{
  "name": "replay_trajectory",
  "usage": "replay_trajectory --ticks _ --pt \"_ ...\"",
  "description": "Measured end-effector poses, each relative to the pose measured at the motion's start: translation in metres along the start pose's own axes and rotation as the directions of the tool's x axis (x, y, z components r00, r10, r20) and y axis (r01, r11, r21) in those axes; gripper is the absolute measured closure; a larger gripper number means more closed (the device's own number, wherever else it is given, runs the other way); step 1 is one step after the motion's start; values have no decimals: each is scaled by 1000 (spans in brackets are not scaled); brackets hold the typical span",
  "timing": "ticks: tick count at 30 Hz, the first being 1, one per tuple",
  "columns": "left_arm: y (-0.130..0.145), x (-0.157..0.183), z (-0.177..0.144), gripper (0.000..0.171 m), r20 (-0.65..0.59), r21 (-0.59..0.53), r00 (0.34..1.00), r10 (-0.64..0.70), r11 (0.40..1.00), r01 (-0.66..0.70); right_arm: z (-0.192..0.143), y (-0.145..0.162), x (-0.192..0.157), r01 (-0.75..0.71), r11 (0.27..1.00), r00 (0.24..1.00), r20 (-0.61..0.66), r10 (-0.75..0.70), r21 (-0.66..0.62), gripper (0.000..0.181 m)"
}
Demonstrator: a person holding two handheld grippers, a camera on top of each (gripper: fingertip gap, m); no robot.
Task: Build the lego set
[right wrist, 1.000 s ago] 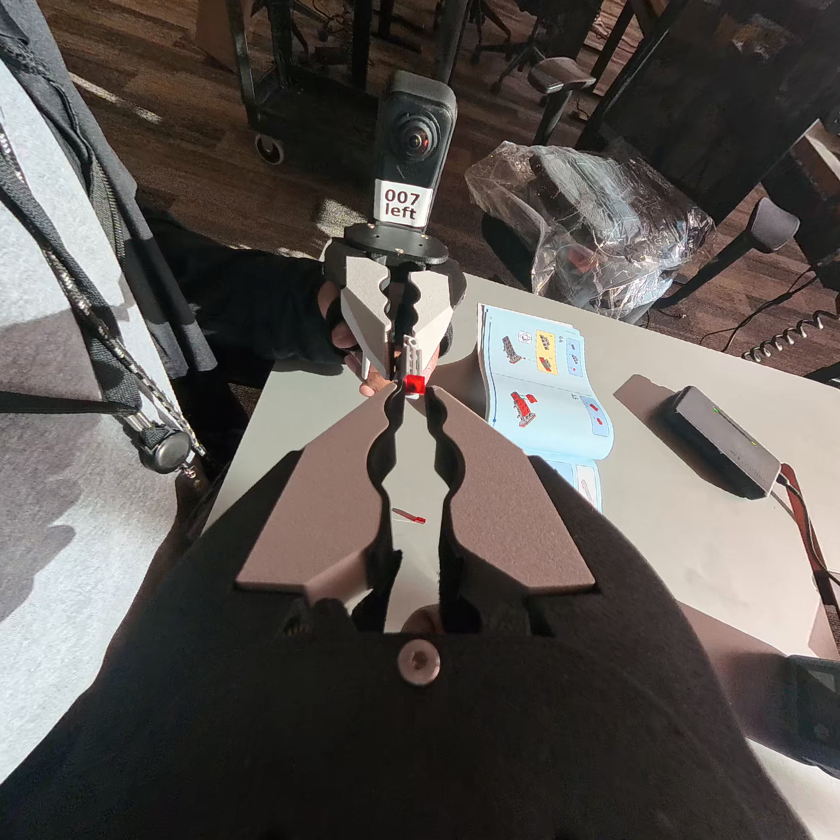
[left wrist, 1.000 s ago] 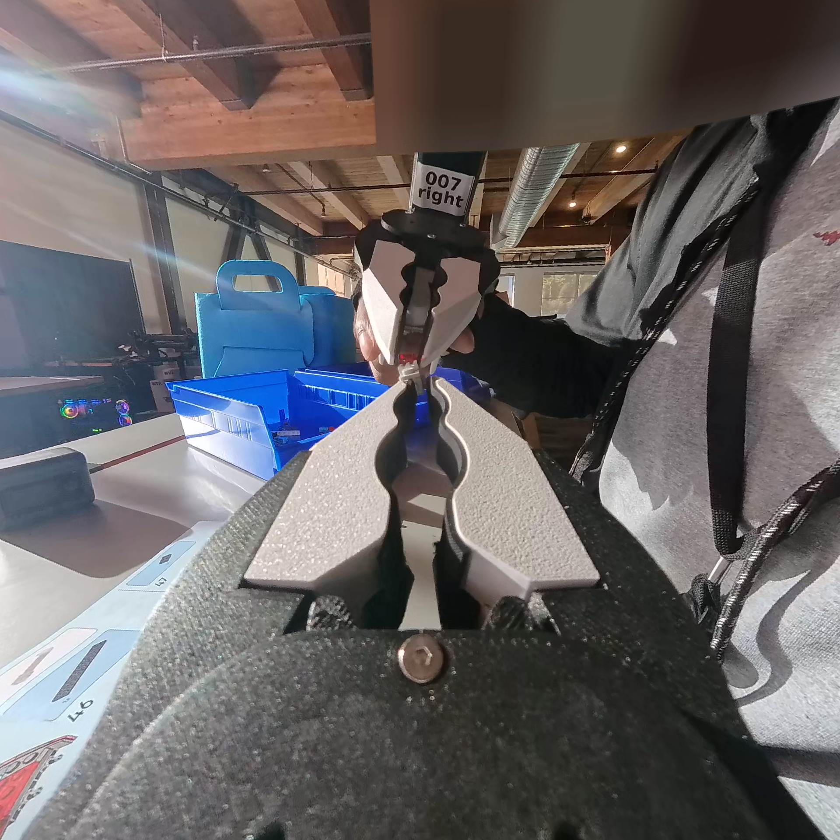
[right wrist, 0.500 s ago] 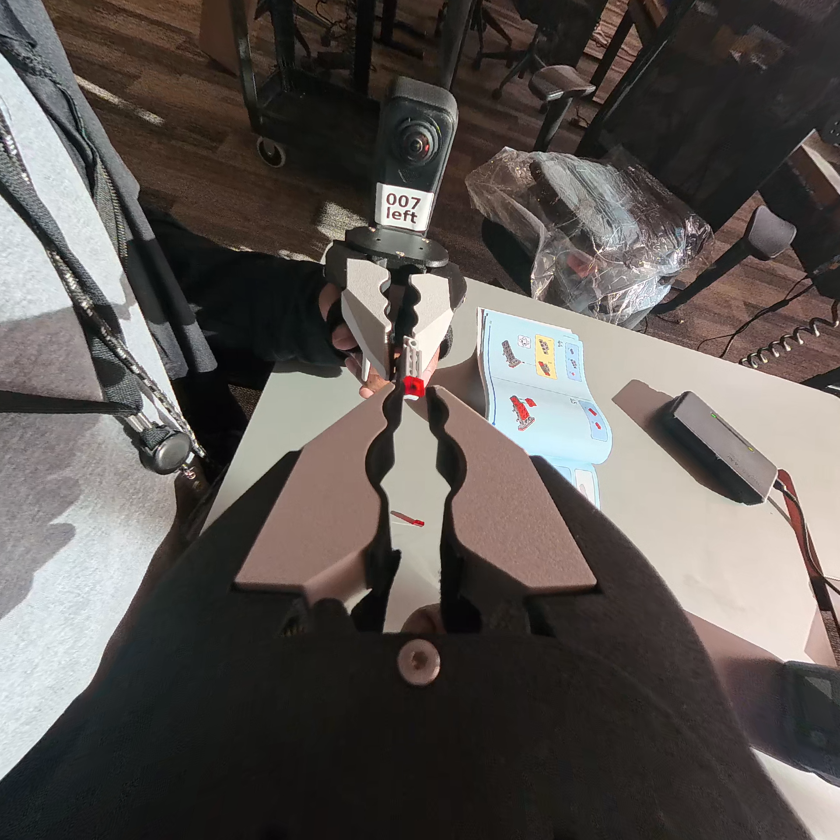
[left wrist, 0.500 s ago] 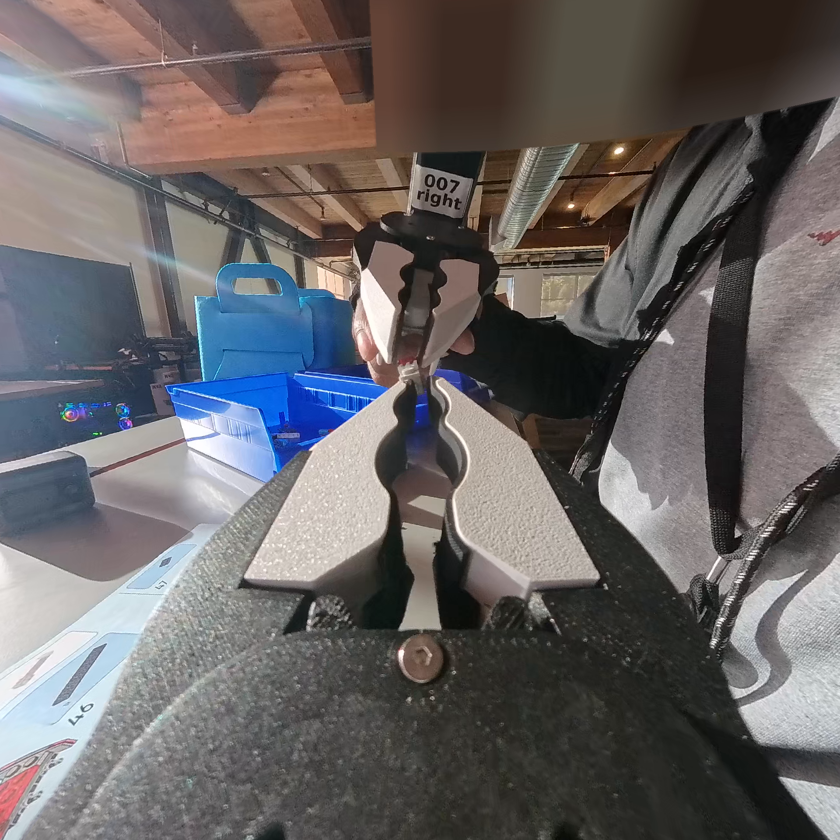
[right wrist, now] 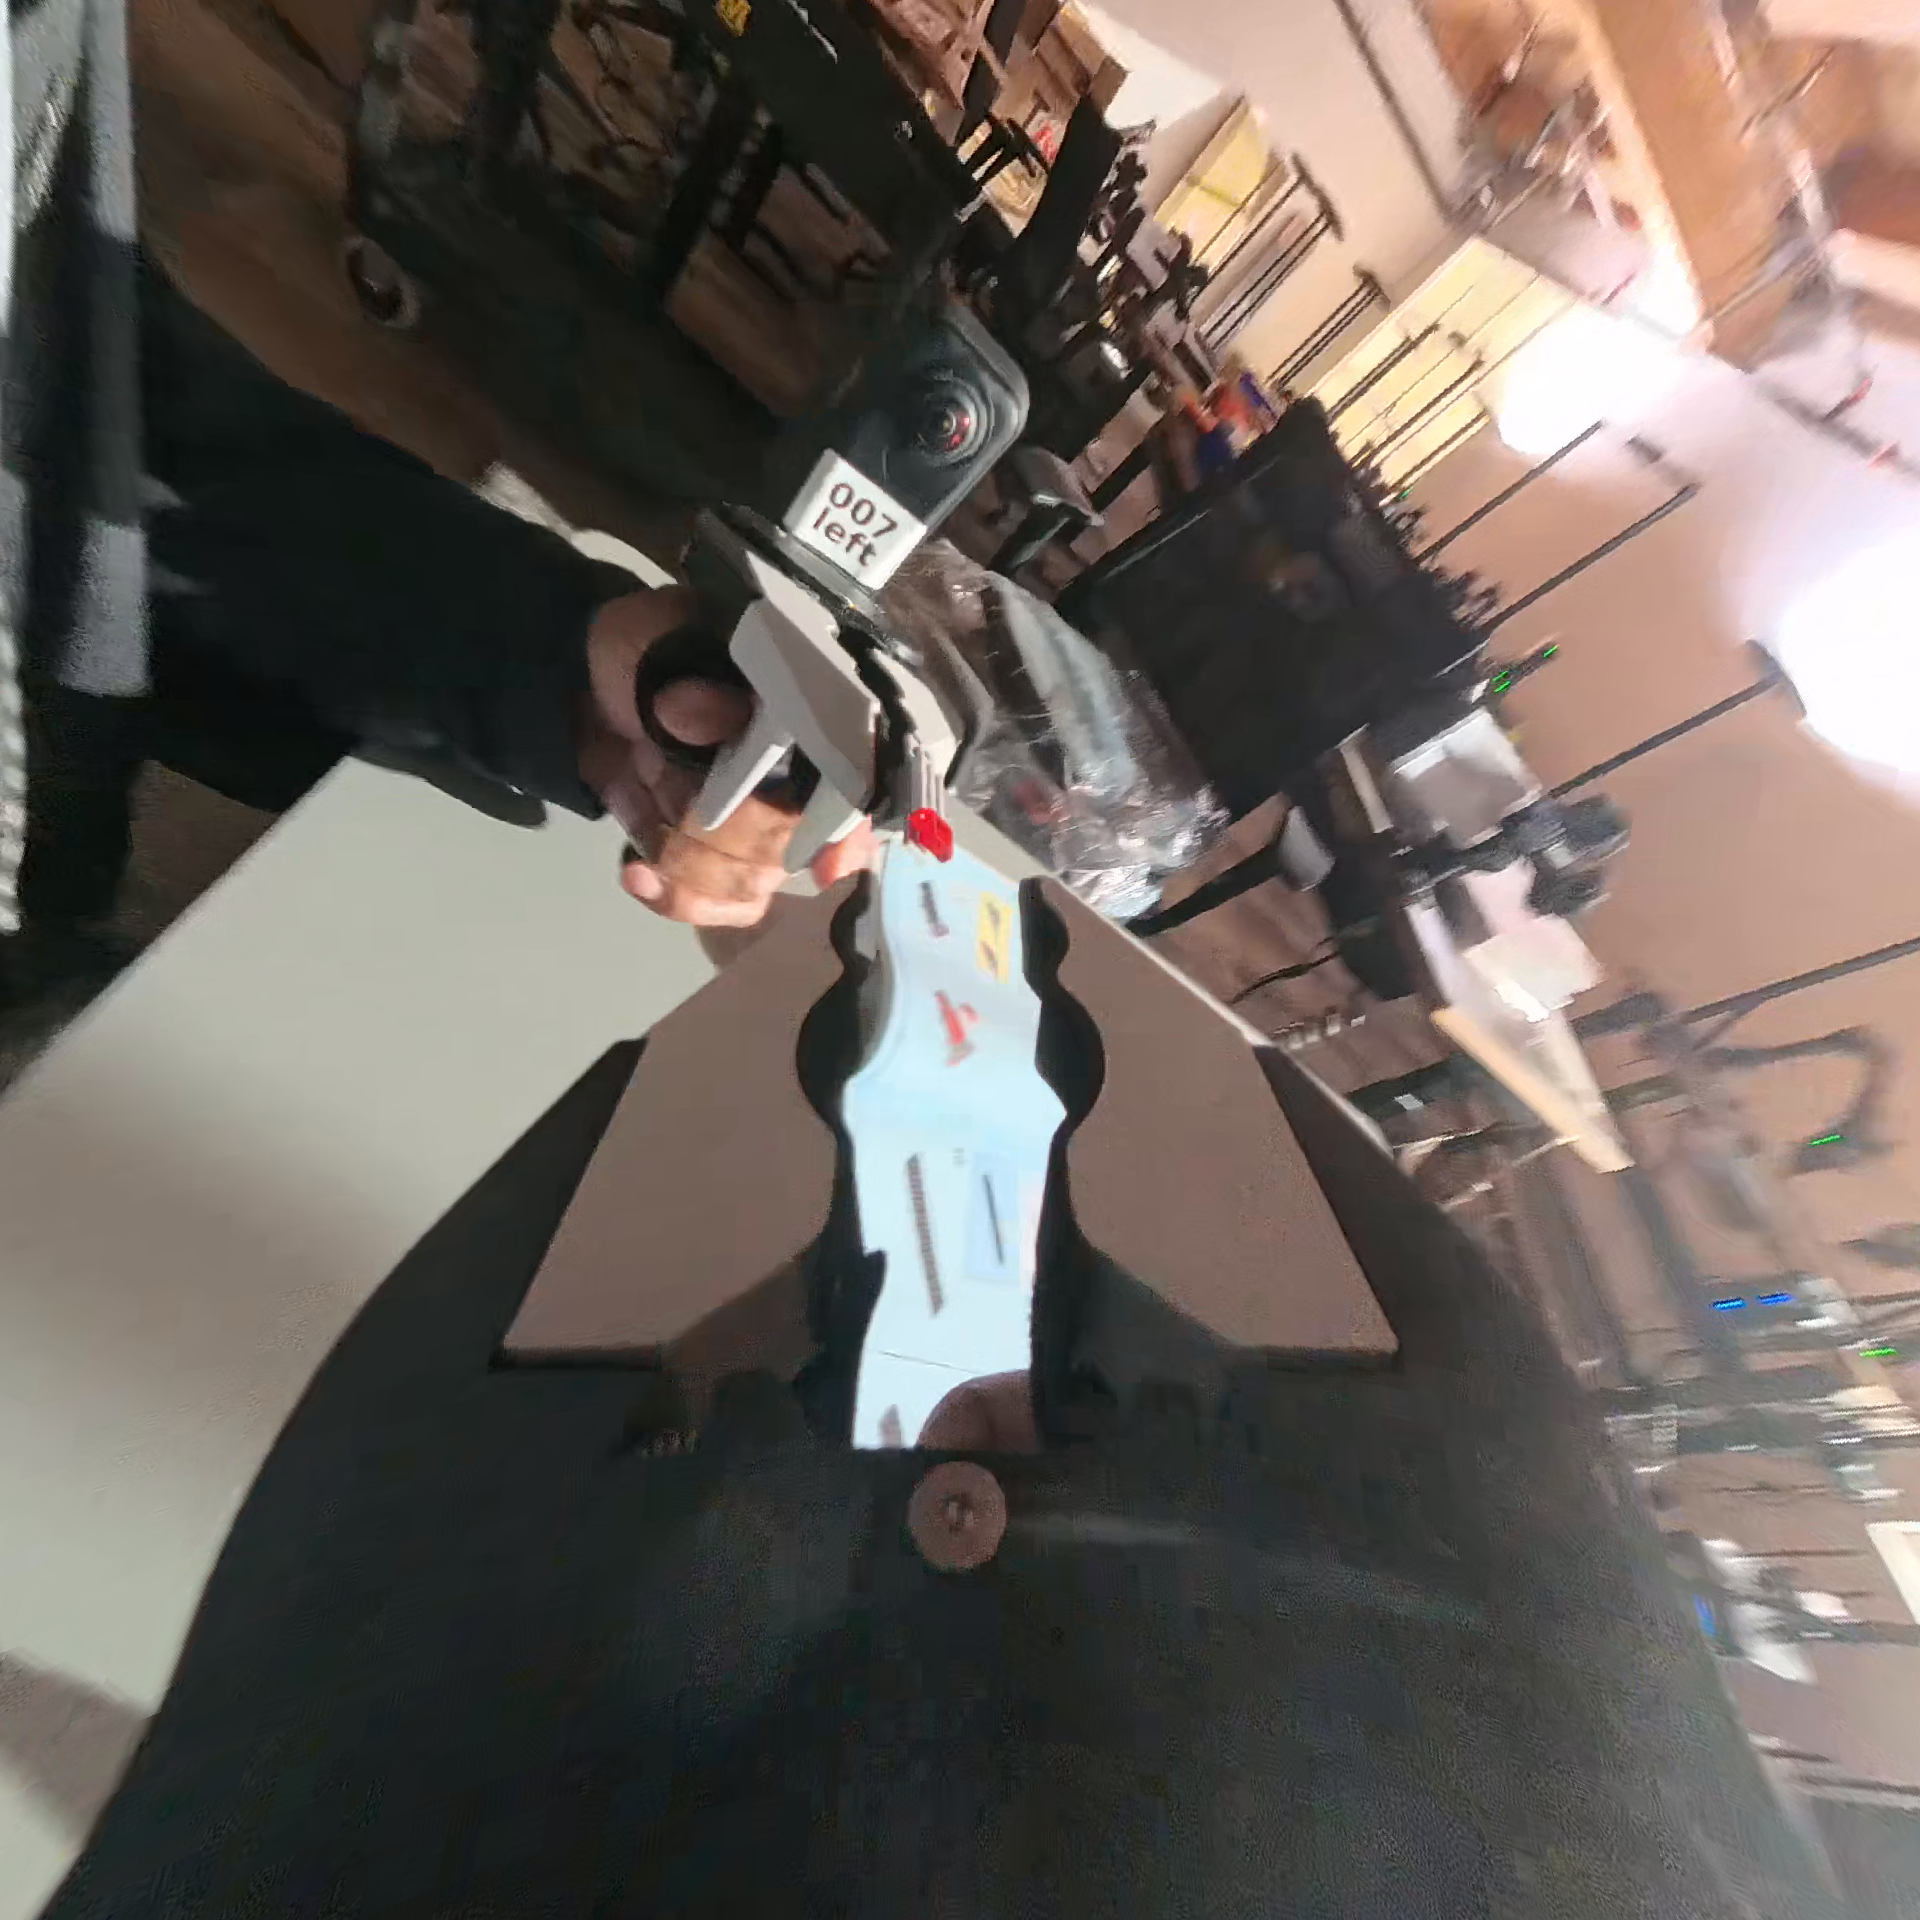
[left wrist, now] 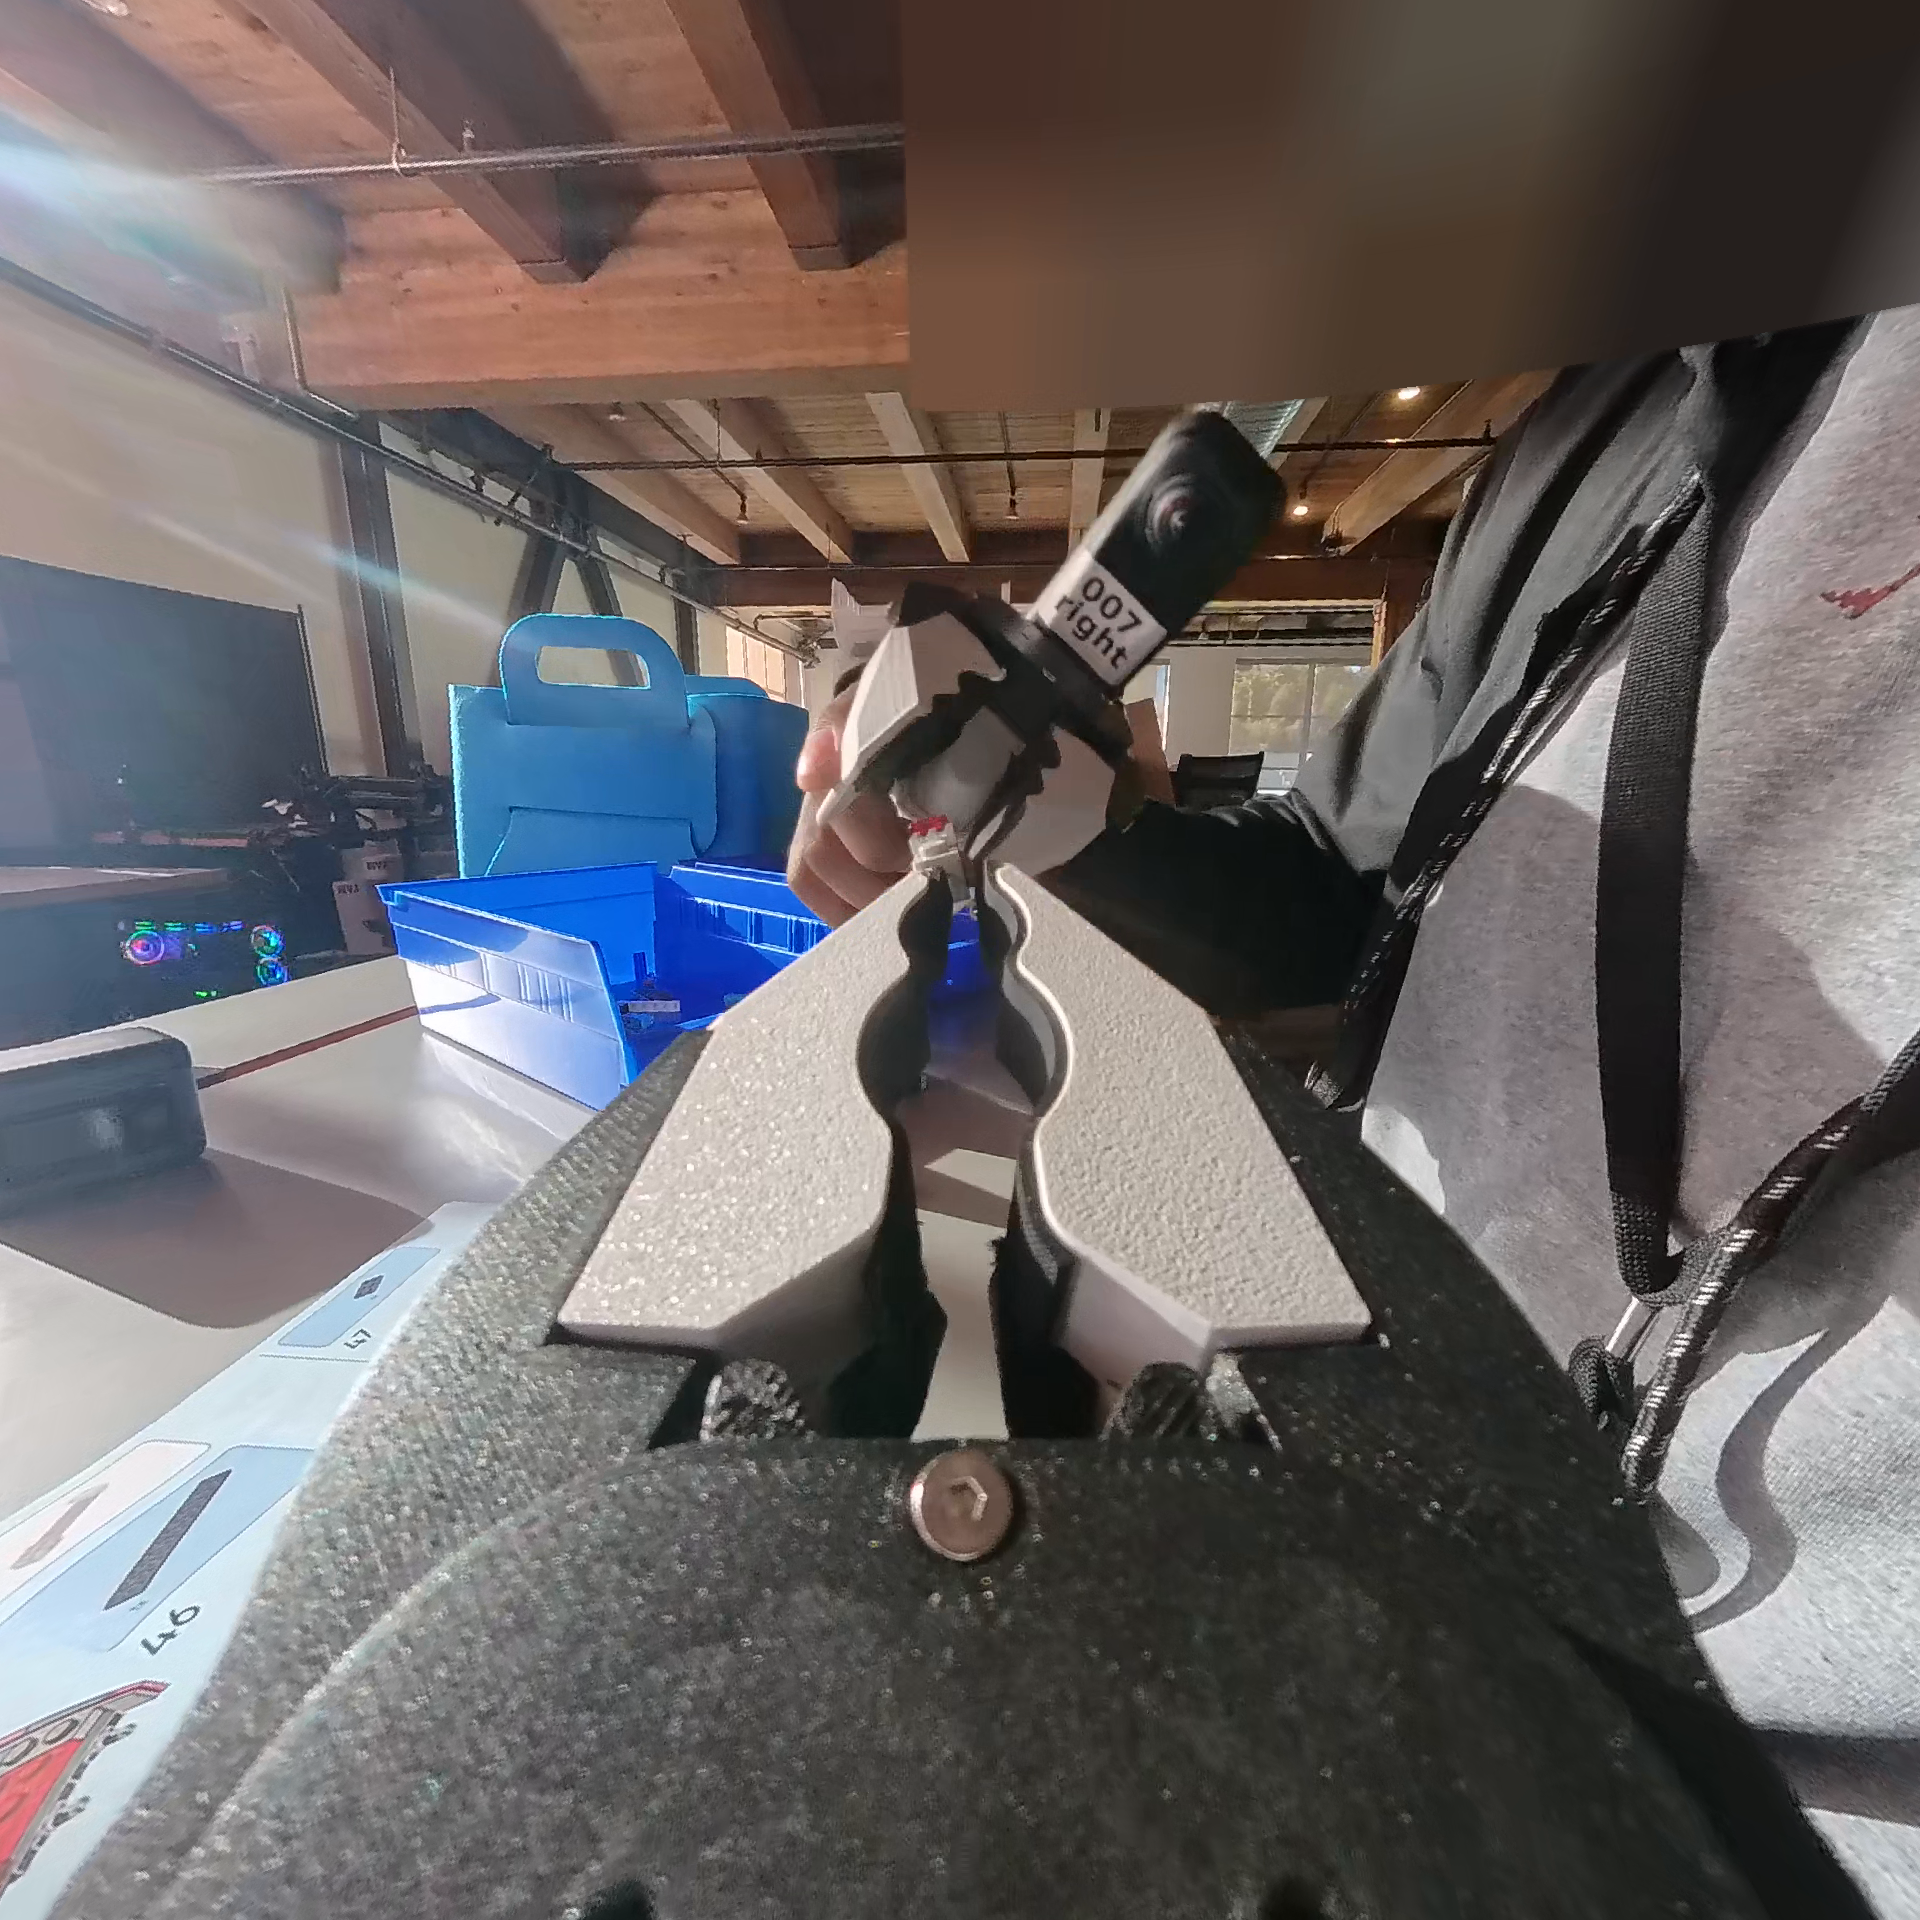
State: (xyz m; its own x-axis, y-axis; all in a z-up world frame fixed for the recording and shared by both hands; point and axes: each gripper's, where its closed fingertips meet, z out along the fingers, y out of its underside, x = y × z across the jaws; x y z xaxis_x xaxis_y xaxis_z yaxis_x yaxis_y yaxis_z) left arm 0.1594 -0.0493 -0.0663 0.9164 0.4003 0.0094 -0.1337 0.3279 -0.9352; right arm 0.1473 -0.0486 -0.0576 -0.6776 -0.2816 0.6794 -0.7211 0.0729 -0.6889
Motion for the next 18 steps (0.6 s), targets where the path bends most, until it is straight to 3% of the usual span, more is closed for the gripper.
replay_trajectory --ticks 6,18 --pt "-2 -2 -2 166 4 10 1000 -14 1000 14 8 3 0 195 980 978 -63 -198 -50 151" --pt "-1 -4 -3 166 9 8 999 -37 999 37 14 -3 -3 284 958 955 -81 -287 -43 161"
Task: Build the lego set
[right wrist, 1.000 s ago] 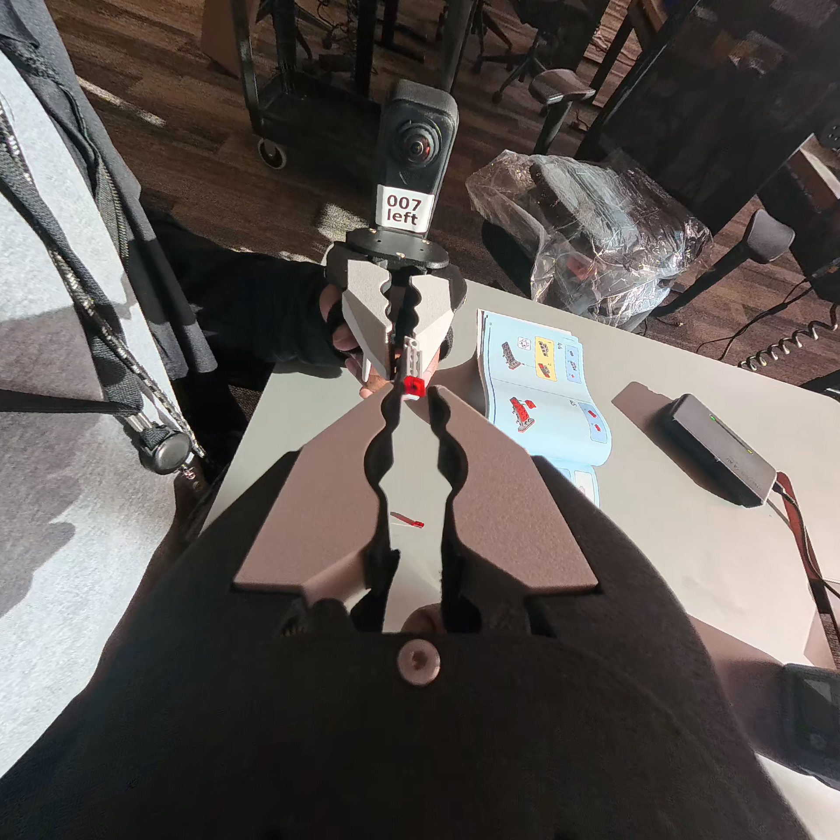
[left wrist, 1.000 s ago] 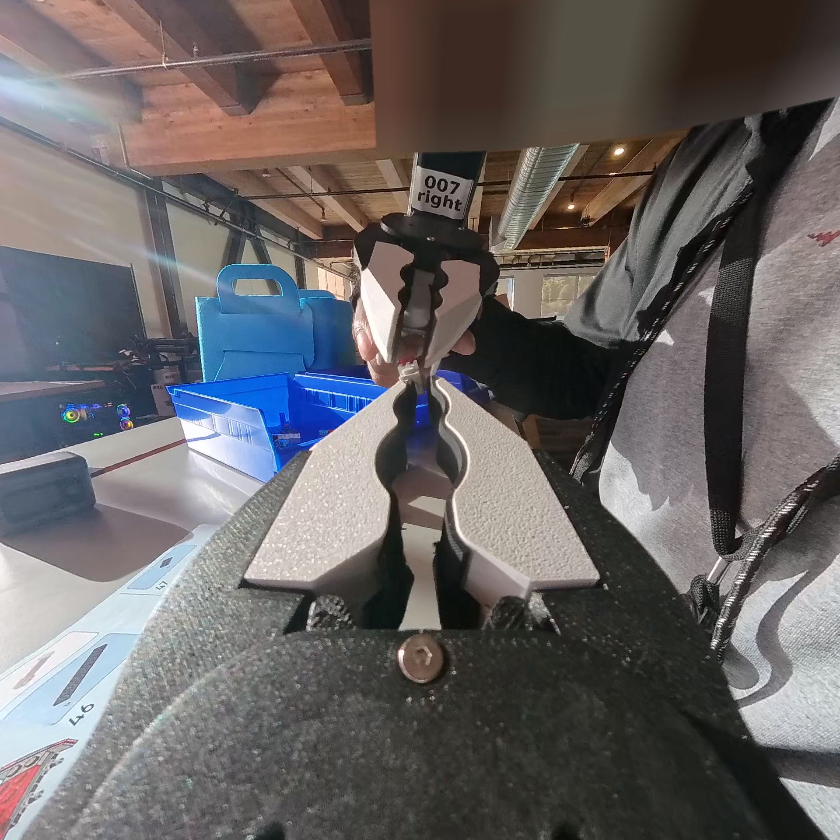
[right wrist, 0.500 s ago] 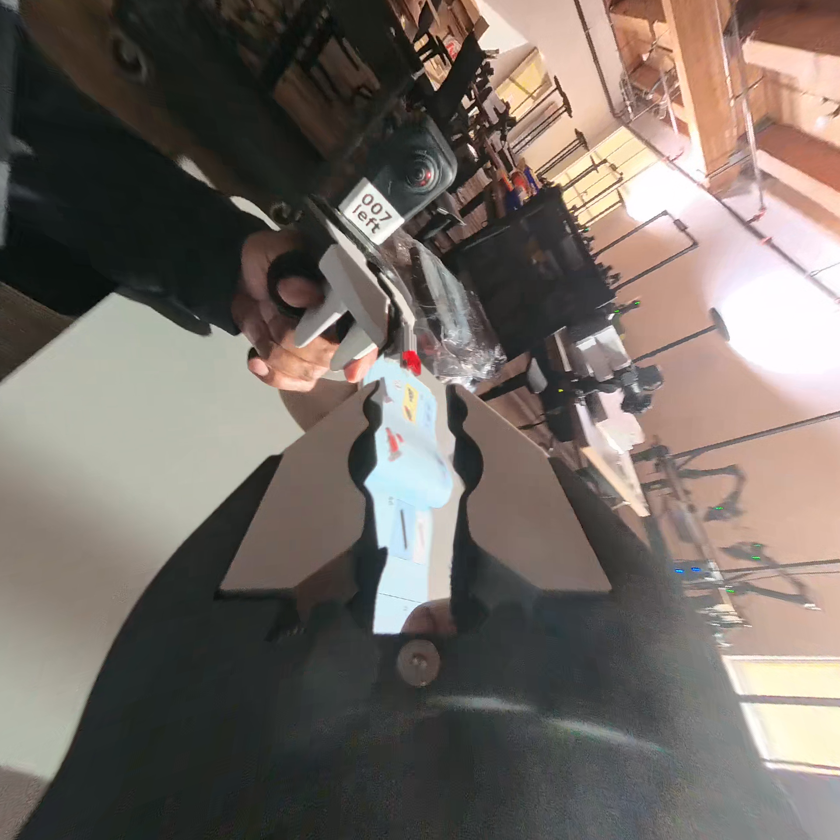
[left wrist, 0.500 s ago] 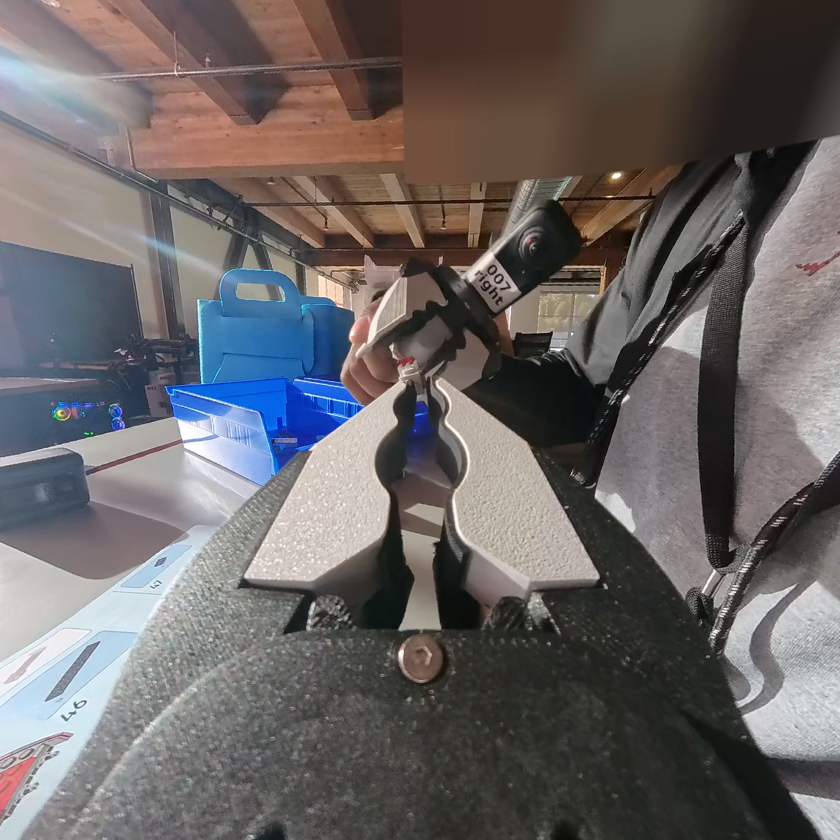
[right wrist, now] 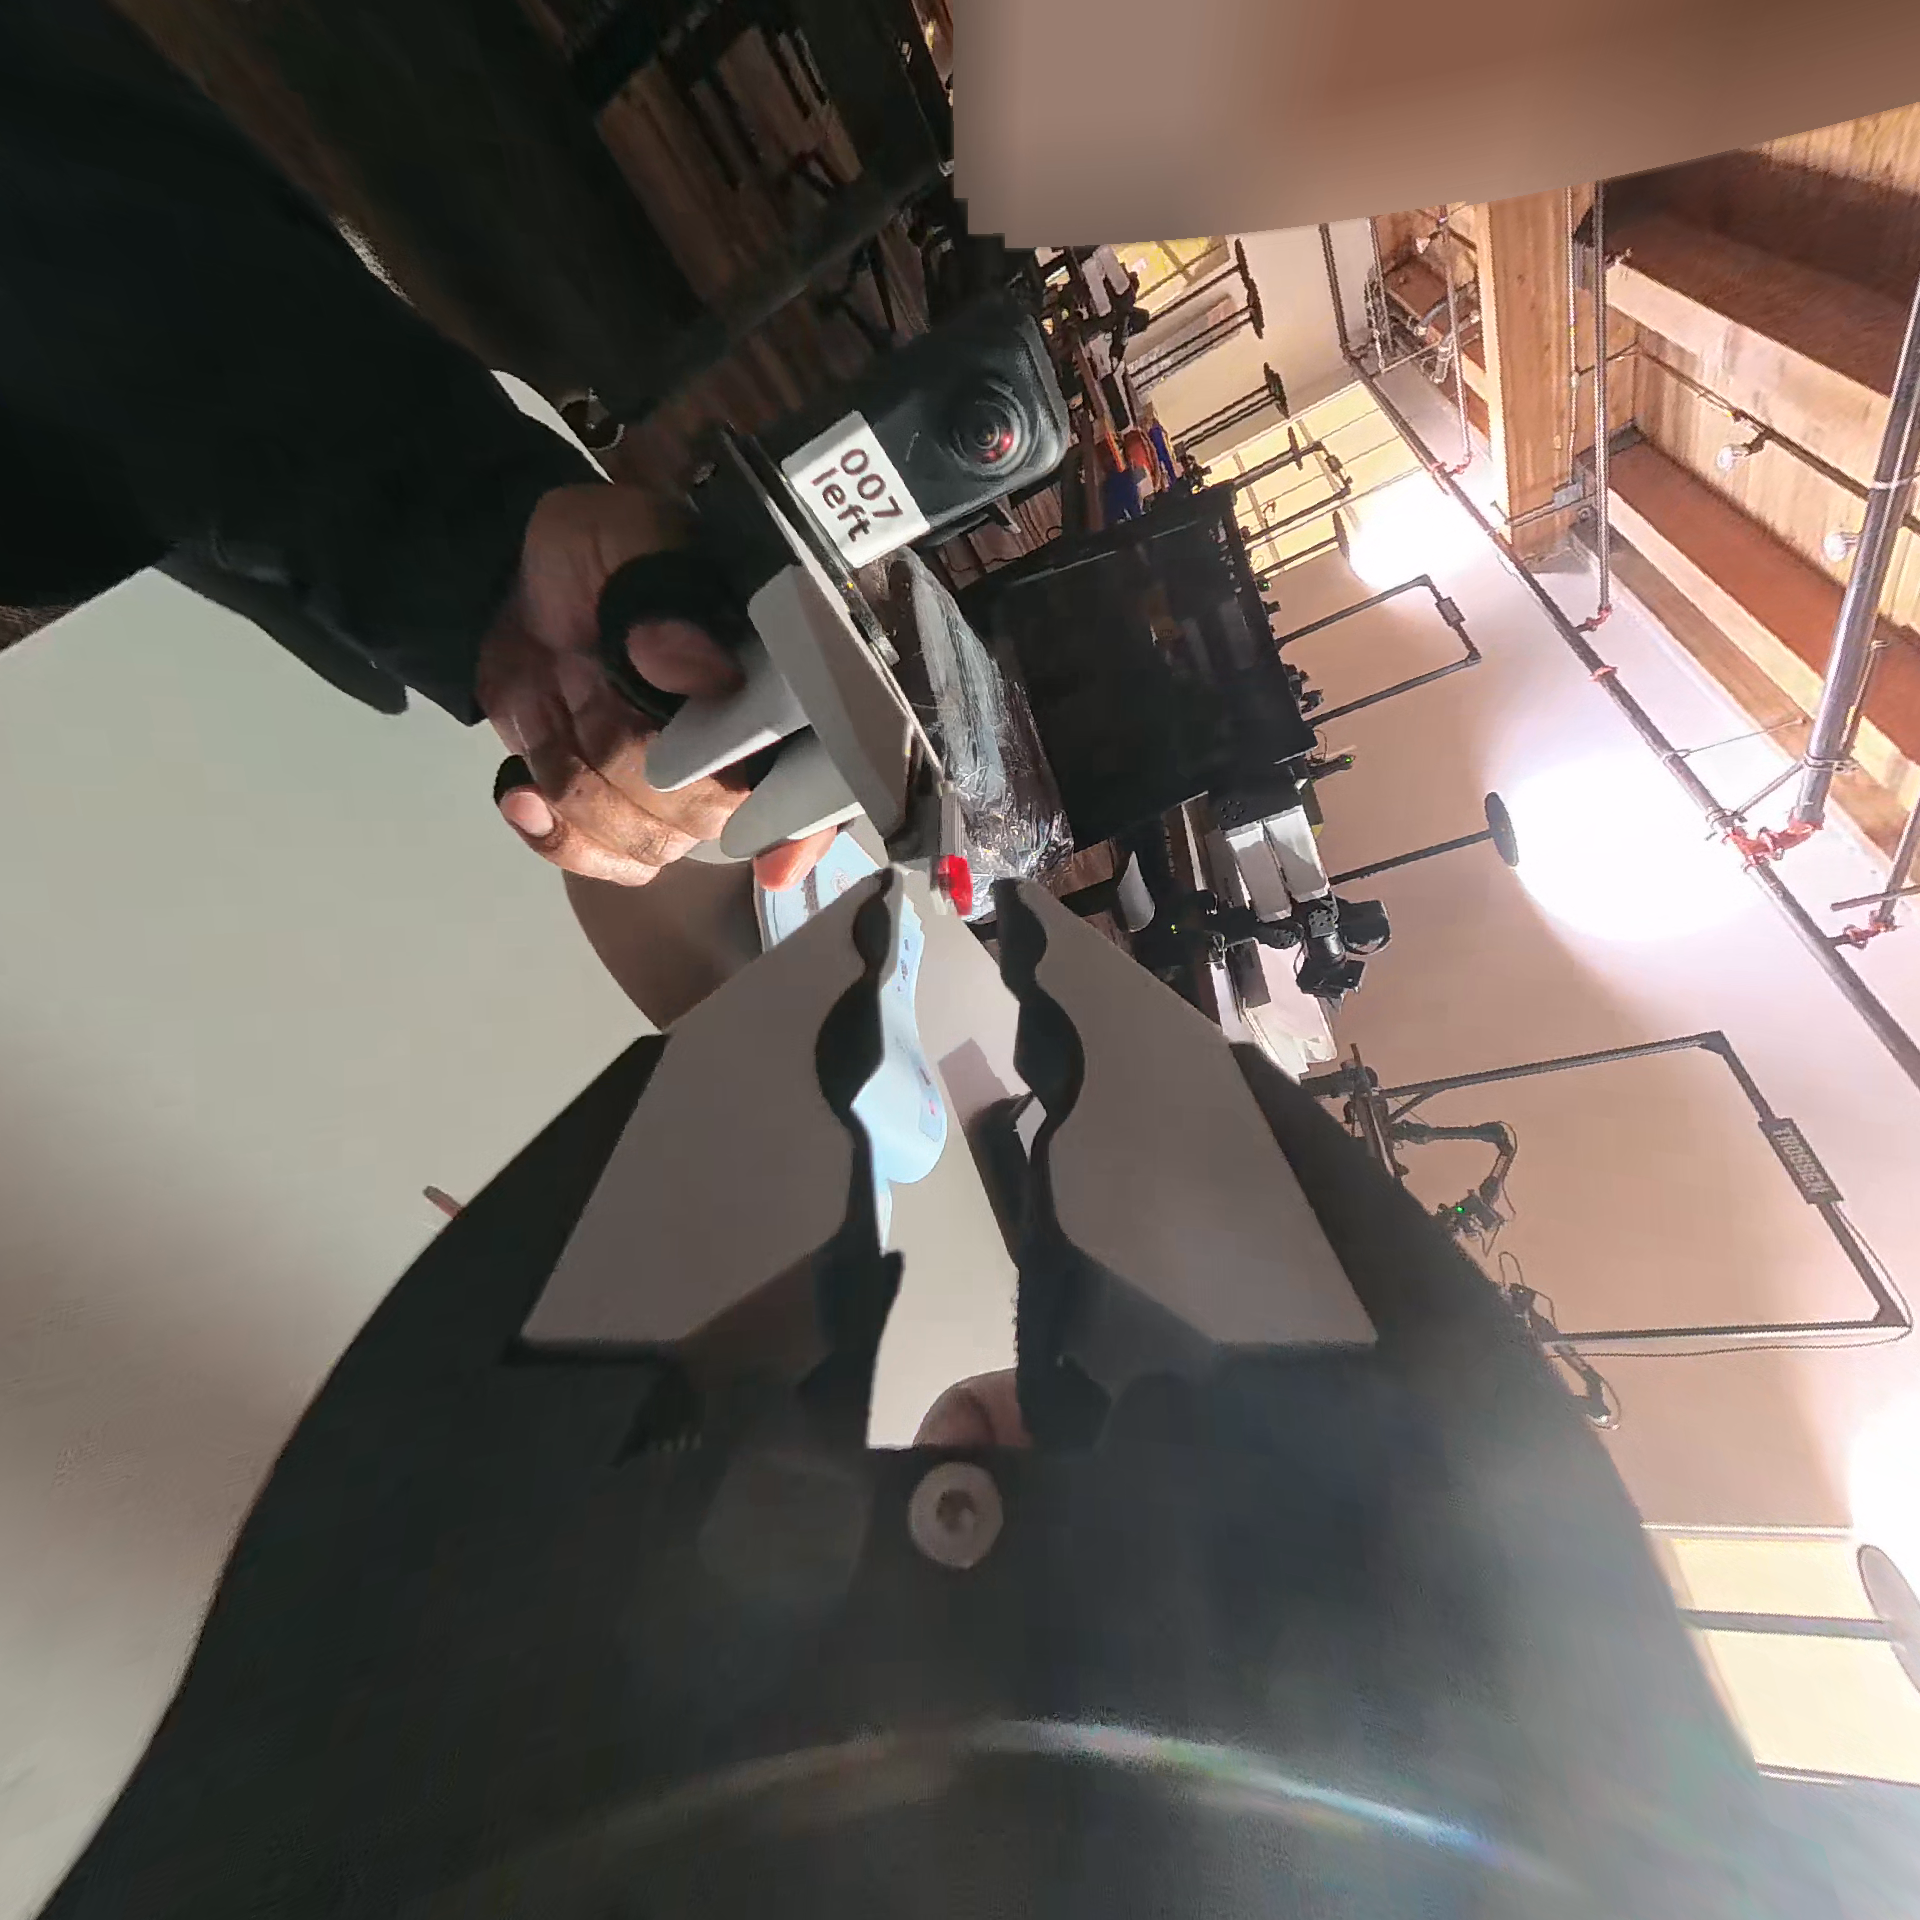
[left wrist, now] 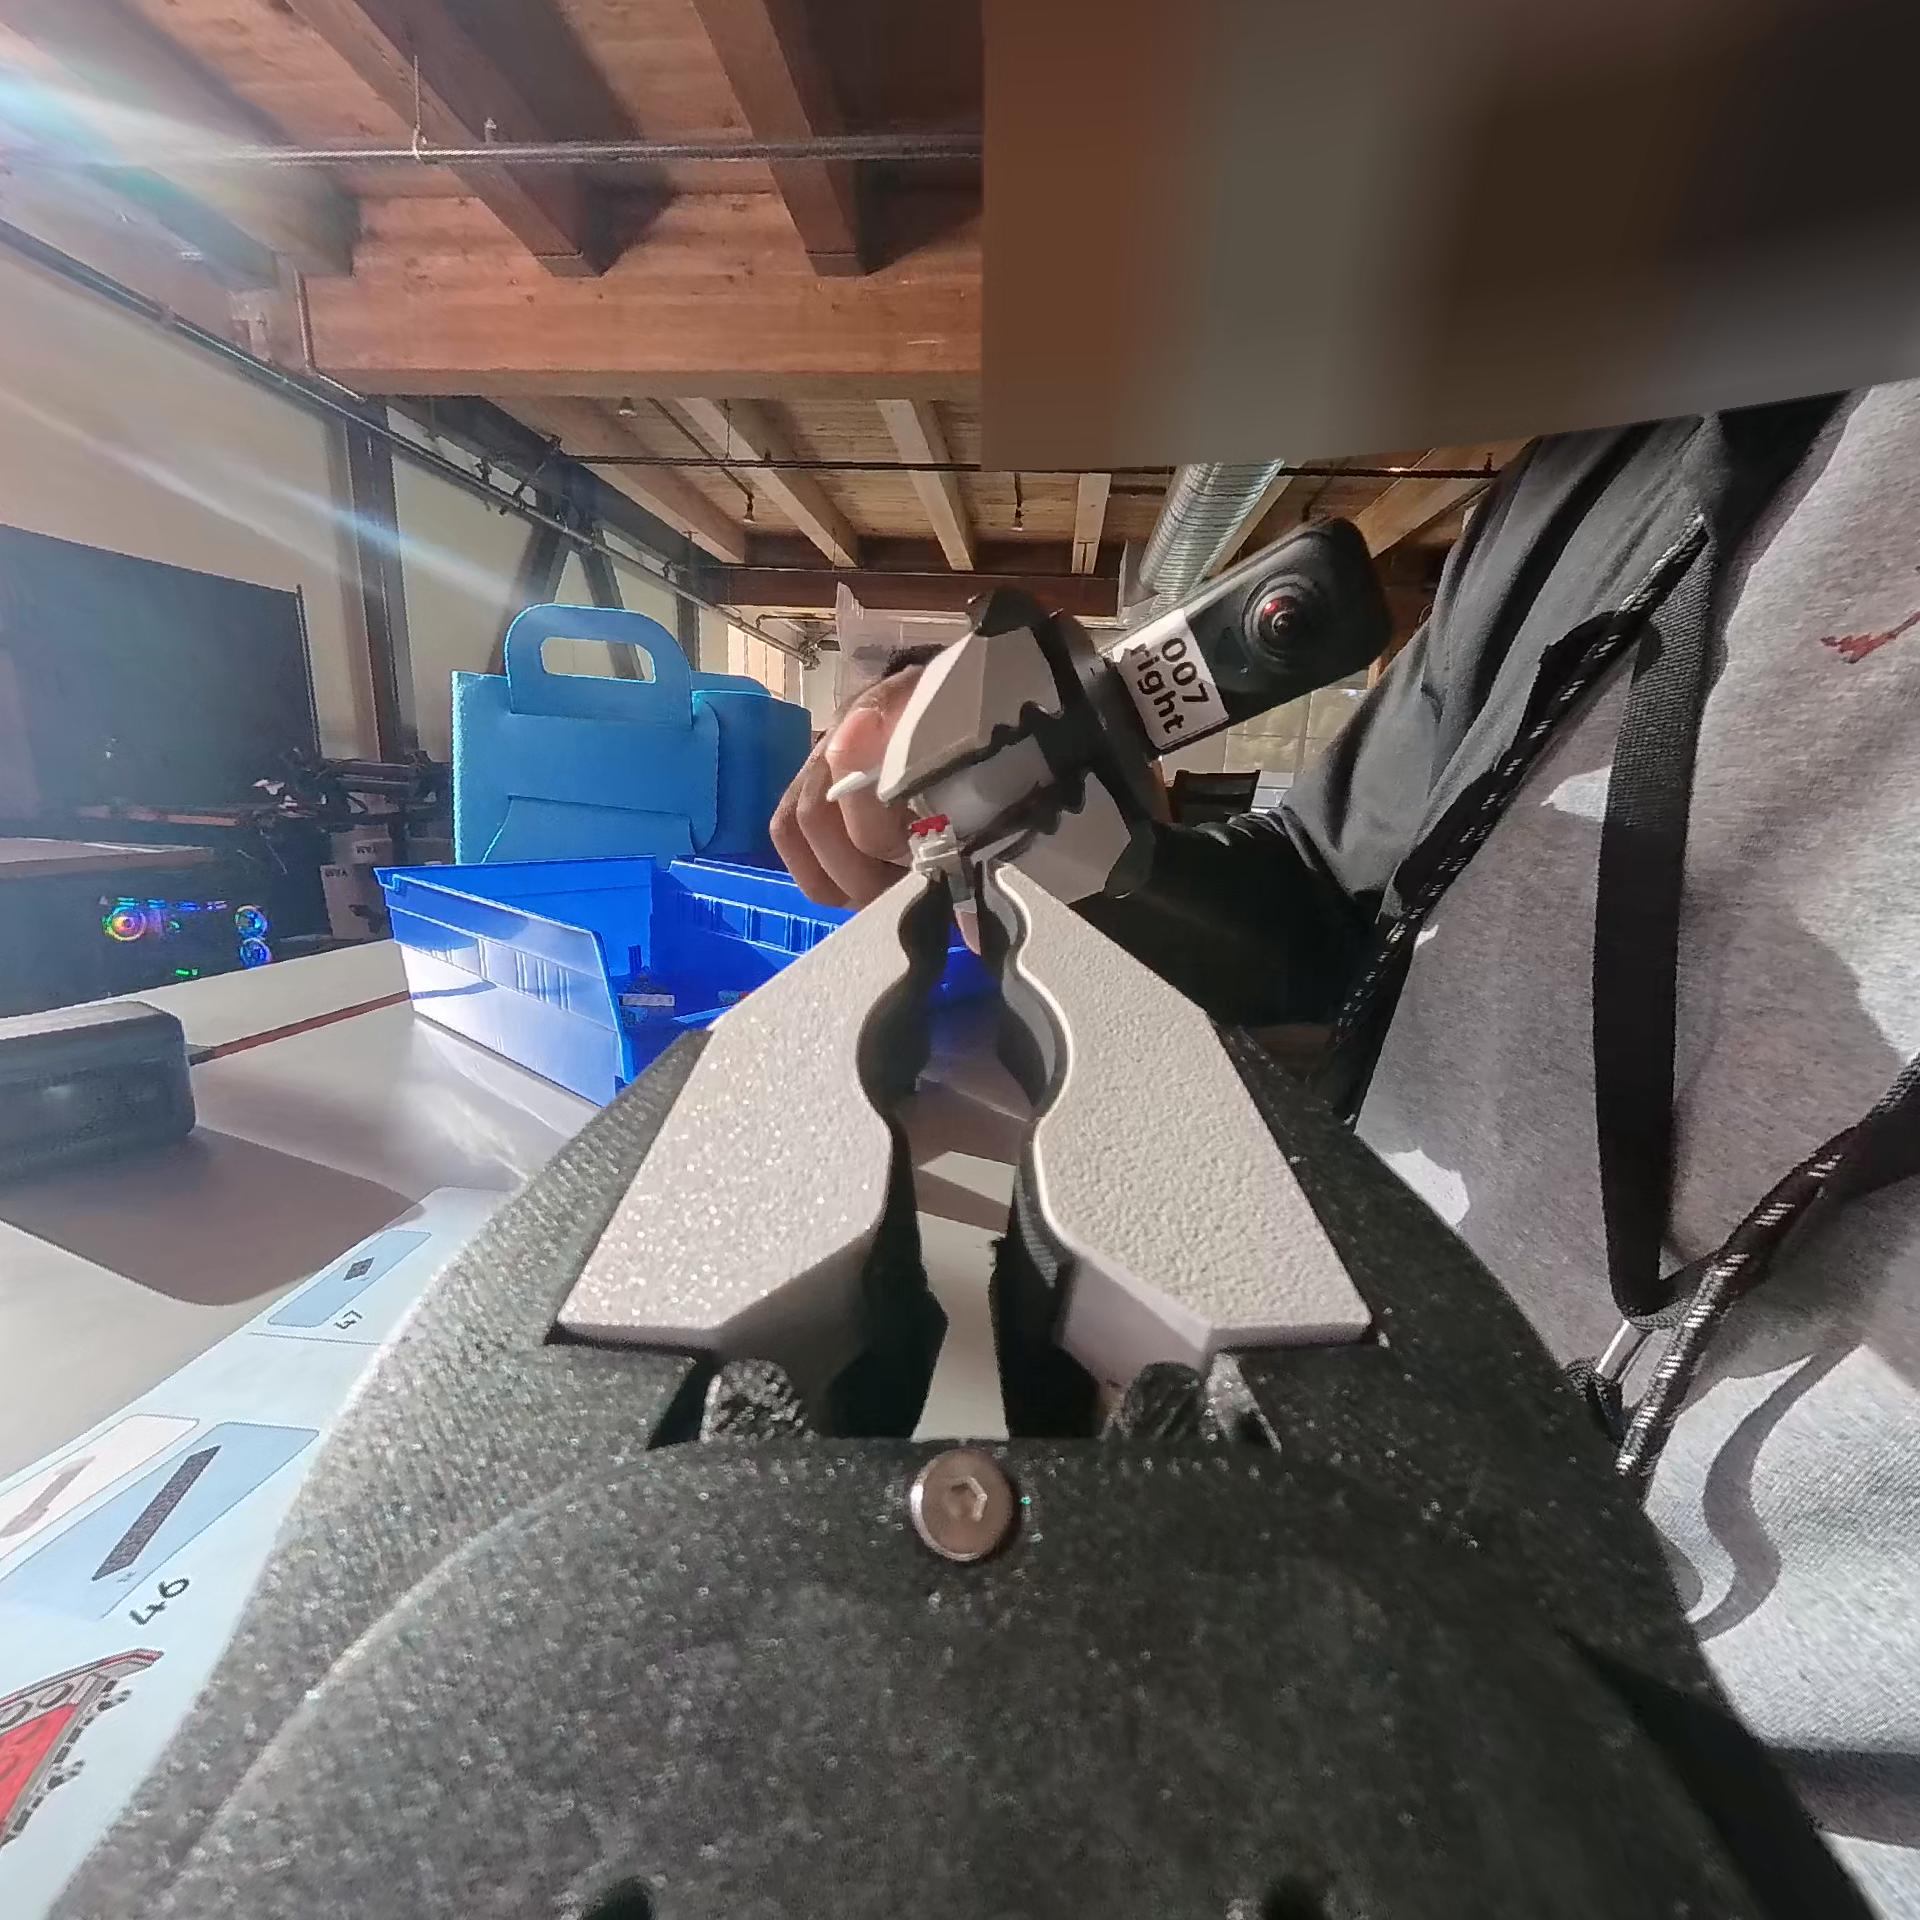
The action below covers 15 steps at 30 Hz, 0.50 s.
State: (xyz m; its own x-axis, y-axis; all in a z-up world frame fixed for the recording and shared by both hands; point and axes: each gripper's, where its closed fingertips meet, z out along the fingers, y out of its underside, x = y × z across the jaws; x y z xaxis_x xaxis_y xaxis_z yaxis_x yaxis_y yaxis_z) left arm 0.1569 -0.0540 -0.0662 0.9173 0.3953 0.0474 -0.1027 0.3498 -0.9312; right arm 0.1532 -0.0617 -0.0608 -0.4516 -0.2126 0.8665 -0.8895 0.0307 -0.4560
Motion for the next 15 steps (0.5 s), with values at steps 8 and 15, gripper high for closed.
replay_trajectory --ticks 8,15 --pt "1 -4 0 166 2 4 998 -59 998 59 2 5 1 64 998 998 -24 -65 -28 173" --pt "2 -9 1 166 -10 22 984 -177 984 177 3 11 2 141 988 988 -49 -145 -64 173"
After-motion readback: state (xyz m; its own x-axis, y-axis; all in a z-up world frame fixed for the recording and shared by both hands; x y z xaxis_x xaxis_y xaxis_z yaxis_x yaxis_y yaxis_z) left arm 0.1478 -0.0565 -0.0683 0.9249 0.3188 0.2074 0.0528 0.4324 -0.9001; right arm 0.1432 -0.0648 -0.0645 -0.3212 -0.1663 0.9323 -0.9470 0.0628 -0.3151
